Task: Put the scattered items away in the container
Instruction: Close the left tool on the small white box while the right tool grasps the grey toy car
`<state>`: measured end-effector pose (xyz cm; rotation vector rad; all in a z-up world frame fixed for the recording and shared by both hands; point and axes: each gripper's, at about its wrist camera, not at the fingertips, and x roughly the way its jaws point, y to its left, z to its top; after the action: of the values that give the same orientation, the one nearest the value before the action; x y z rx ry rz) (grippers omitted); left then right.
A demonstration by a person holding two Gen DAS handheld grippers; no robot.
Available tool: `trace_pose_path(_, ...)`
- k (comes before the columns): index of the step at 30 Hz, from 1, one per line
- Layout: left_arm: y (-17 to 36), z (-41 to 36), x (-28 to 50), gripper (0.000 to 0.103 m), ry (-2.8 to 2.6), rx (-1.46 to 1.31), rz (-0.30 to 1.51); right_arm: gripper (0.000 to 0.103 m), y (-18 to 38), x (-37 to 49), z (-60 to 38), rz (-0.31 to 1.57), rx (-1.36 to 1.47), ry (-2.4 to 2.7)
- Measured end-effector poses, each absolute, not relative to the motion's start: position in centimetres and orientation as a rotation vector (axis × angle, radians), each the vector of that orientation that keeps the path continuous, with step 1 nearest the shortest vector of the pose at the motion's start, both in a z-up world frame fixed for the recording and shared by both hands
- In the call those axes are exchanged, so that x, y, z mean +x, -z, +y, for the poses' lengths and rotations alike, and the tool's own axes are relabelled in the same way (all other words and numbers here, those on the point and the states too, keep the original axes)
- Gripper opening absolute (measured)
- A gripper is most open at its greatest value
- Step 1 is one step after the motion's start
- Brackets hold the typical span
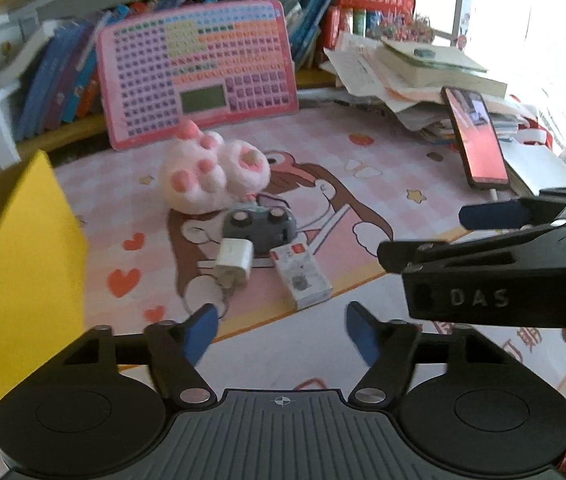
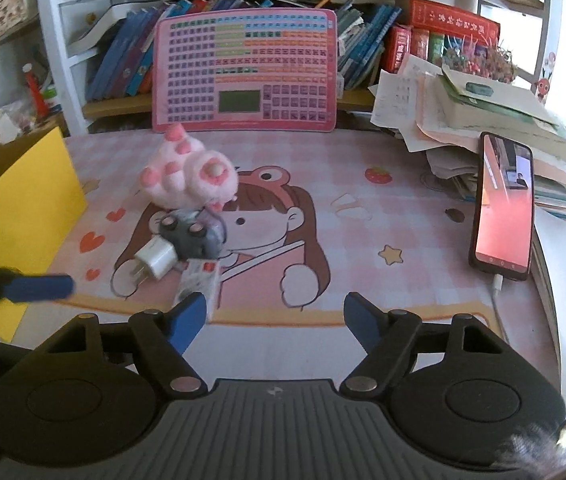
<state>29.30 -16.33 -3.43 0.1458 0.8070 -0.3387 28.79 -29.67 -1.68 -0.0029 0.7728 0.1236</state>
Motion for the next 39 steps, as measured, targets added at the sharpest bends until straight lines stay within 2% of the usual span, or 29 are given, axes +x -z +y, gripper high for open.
trace_pose_path(6,5.3,-18.2,31.9,0.045,0.348,0.129,0.836,0.075,2.0,30.3,-31.1,0.789,0.011,-0.11)
trace_pose_path(14,6.9,-19.5,34.3,0.04,0.303,0.104,0.873,0.075,2.2,31.6,-31.5,0.792,0.007,-0.133)
trace_pose_path(20,7.2,-19.4,34.4,0.029,0.262,0.104,0.84,0.075,2.1,32.6,-30.3,0.786,-0.014,-0.206)
trace_pose_path(32,4.9,-14.9,31.2,0.029,0.234,0.051,0.841,0.072,3.0,37.2,-26.8,0.83,0.107,-0.338)
trace_pose_path(39,3.2,-13.5,29.2,0.028,0.186,0.046,0.814,0.072,4.3,40.9,-24.9,0.918,0.206,-0.316)
